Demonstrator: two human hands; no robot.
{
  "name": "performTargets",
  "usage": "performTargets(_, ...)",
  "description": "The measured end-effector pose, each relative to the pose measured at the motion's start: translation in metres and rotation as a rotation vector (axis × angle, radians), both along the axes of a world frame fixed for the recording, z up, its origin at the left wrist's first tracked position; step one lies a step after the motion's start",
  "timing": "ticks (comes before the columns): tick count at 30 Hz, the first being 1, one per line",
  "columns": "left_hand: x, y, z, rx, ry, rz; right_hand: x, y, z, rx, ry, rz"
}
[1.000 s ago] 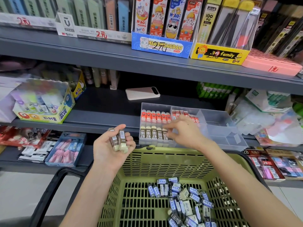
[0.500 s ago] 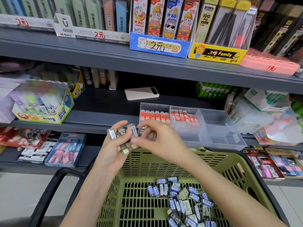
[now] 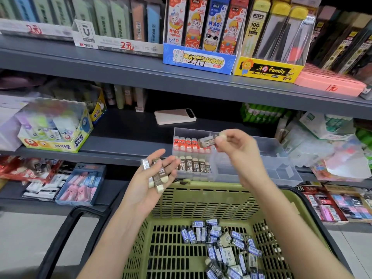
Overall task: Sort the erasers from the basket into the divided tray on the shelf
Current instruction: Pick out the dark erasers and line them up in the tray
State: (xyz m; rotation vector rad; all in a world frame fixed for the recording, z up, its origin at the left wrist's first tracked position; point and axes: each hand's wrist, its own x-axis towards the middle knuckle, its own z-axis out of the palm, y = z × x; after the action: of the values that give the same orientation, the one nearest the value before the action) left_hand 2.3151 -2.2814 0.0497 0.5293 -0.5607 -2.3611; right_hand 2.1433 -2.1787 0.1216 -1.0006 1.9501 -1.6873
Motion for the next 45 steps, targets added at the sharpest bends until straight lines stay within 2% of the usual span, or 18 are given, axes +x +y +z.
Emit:
performTargets(3, 0.001, -0.003, 0.002, 0.078, 0.055, 0.012, -0.028, -0.003, 0.005, 0.221, 0.311, 0.004)
performTargets(8, 0.000, -0.005, 0.004, 0.162, 0.113, 0.042, -0.031, -0.017, -0.001, 0.489, 0.543, 0.163)
performTargets(13, 0.003, -0.007, 0.008, 0.290, 0.171, 0.082, -0.027, -0.027, -0.014, 0.632, 0.777, 0.250)
performTargets(18, 0.004, -0.010, 0.009, 0.388, 0.187, 0.156, -0.033, -0.027, -0.023, 0.722, 1.039, 0.166)
performTargets(24, 0.003, -0.010, 0.005, 0.327, 0.142, 0.161, -0.028, -0.027, -0.031, 0.902, 1.105, 0.121)
performTargets(26, 0.002, -0.010, 0.005, 0.301, 0.110, 0.173, -0.023, -0.028, -0.028, 0.965, 1.187, 0.095)
performTargets(28, 0.002, -0.010, 0.004, 0.276, 0.079, 0.186, -0.014, -0.027, -0.025, 0.832, 1.254, 0.037)
performTargets(29, 0.002, -0.010, 0.003, 0.257, 0.065, 0.188, -0.005, -0.026, -0.022, 0.678, 1.176, 0.037)
performTargets(31, 0.001, -0.009, 0.001, 0.215, 0.046, 0.186, 0.019, -0.025, -0.014, 0.397, 0.760, 0.169)
performTargets(32, 0.001, -0.009, 0.000, 0.193, 0.035, 0.179, 0.033, -0.025, -0.010, 0.344, 0.560, 0.263)
performTargets(33, 0.001, -0.008, -0.001, 0.168, 0.016, 0.169, 0.046, -0.026, -0.008, 0.344, 0.443, 0.322)
performTargets(37, 0.000, -0.007, -0.003, 0.082, -0.040, 0.141, 0.075, -0.030, -0.016, 0.376, 0.423, 0.324)
performTargets(38, 0.000, -0.007, -0.002, 0.069, -0.026, 0.140, 0.076, -0.031, -0.019, 0.342, 0.370, 0.303)
performTargets(41, 0.002, -0.006, 0.000, 0.038, 0.030, 0.087, 0.066, -0.033, -0.017, 0.200, 0.046, 0.267)
performTargets(43, 0.003, -0.009, -0.001, 0.127, 0.089, 0.083, 0.047, -0.036, -0.009, 0.073, -0.110, 0.200)
performTargets(45, 0.005, -0.013, -0.001, 0.251, 0.138, 0.122, 0.025, -0.038, -0.002, 0.046, -0.156, 0.143)
